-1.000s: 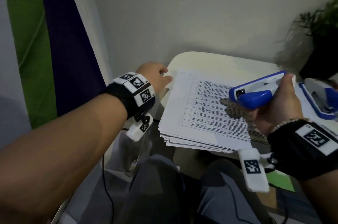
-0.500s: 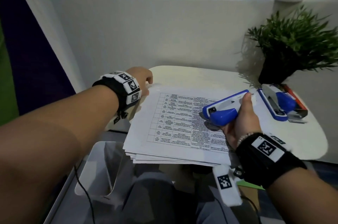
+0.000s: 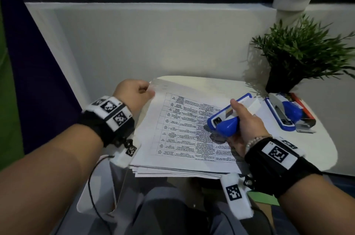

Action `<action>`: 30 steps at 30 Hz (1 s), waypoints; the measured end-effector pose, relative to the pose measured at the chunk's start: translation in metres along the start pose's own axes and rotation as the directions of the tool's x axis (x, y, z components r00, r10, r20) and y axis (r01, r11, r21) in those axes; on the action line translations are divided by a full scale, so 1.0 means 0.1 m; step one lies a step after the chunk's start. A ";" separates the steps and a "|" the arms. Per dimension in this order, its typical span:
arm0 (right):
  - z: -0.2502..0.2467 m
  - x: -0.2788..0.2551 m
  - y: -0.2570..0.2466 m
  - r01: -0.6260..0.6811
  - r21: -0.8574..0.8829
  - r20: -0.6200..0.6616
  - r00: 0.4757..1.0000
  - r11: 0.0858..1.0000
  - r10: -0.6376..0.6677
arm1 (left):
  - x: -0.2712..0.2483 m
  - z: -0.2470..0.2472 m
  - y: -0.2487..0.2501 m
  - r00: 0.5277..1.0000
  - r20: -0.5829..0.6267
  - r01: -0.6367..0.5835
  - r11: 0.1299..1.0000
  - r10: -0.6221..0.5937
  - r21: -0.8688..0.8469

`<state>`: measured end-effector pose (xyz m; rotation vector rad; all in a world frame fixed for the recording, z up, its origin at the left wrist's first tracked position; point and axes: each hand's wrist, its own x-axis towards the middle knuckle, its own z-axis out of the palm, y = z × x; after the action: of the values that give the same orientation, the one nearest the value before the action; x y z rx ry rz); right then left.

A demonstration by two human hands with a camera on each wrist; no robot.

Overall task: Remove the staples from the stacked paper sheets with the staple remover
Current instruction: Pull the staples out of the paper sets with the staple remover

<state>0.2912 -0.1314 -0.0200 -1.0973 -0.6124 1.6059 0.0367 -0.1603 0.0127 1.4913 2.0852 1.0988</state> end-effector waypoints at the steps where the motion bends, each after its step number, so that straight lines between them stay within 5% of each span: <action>1: 0.02 0.00 -0.04 0.059 -0.032 0.007 0.998 0.998 -0.059 | -0.11 -0.02 0.04 0.999 -0.054 -0.010 0.998 0.007 -0.057; 6: 0.28 -0.20 -0.38 0.485 -0.056 0.096 0.872 0.872 -0.479 | -0.67 -0.07 0.26 0.973 -0.206 -0.130 0.984 0.103 -0.122; 9: 0.46 -0.39 -0.48 0.607 -0.063 0.246 0.778 0.792 -0.578 | -0.85 -0.02 0.33 0.964 -0.221 -0.168 0.982 0.146 -0.086; 15: 0.75 -0.46 -0.39 0.636 -0.160 0.365 0.749 0.755 -0.553 | -0.99 0.06 0.37 0.952 -0.220 -0.235 0.968 0.211 -0.087; 30: 0.92 -0.54 -0.26 0.674 -0.162 0.308 0.728 0.720 -0.613 | -1.17 0.03 0.40 0.916 -0.230 -0.357 0.930 0.329 -0.093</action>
<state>0.2233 -0.1614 0.0616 -0.7413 -1.2518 1.0411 0.1095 -0.2599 0.0238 1.7871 1.8742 1.5565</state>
